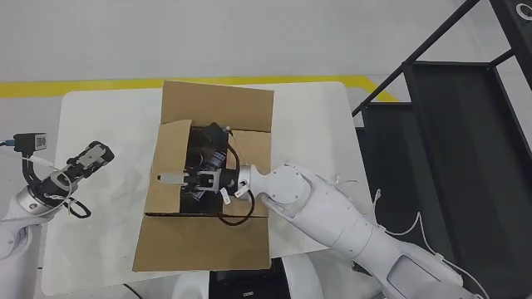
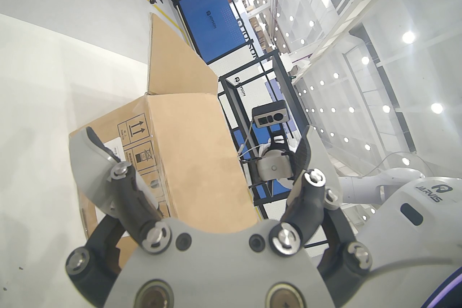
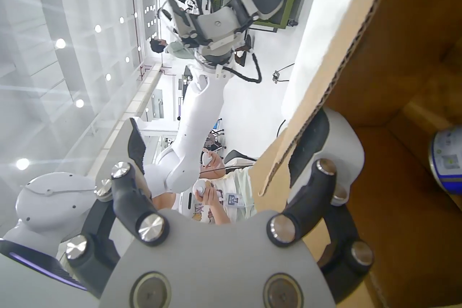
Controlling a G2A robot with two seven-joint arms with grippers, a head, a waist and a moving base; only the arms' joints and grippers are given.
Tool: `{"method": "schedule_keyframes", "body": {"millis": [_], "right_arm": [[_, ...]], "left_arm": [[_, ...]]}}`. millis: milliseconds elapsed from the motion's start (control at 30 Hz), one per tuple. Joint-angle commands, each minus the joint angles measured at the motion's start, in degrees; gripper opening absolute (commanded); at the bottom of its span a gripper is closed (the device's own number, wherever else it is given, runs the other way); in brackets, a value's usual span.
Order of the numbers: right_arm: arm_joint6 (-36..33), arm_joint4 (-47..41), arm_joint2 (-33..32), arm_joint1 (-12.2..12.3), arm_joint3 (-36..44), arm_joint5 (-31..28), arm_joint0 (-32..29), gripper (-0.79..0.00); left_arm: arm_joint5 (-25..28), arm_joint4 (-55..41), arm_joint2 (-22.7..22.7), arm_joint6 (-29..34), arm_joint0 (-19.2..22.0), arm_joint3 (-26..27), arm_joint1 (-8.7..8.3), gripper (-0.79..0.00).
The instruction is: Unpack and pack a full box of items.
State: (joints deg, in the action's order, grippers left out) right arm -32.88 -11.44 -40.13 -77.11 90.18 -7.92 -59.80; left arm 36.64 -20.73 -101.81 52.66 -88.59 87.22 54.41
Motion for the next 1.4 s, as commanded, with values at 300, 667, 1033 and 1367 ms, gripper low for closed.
{"method": "schedule_keyframes", "body": {"millis": [300,667,1033,1367], "right_arm": [[1.48,-0.41,7.38,-3.95,-1.54,0.06,5.05,0.0],[4.18,0.11,14.31,-9.33,-10.36,-1.3,9.56,0.0],[5.72,2.62,18.52,-14.15,-16.98,-1.53,11.71,0.0],[2.93,5.37,13.15,-12.27,-14.43,-1.86,8.74,0.0]], "left_arm": [[-0.38,0.48,-0.88,-1.86,-0.19,-0.07,0.0,0.0],[4.26,-2.25,-11.09,-9.41,-6.97,3.83,0.0,0.0],[2.97,-3.74,-8.85,-3.46,-1.91,5.35,-0.57,0.0],[2.97,-3.74,-8.85,-3.46,-1.91,5.35,-0.57,0.0]]}}
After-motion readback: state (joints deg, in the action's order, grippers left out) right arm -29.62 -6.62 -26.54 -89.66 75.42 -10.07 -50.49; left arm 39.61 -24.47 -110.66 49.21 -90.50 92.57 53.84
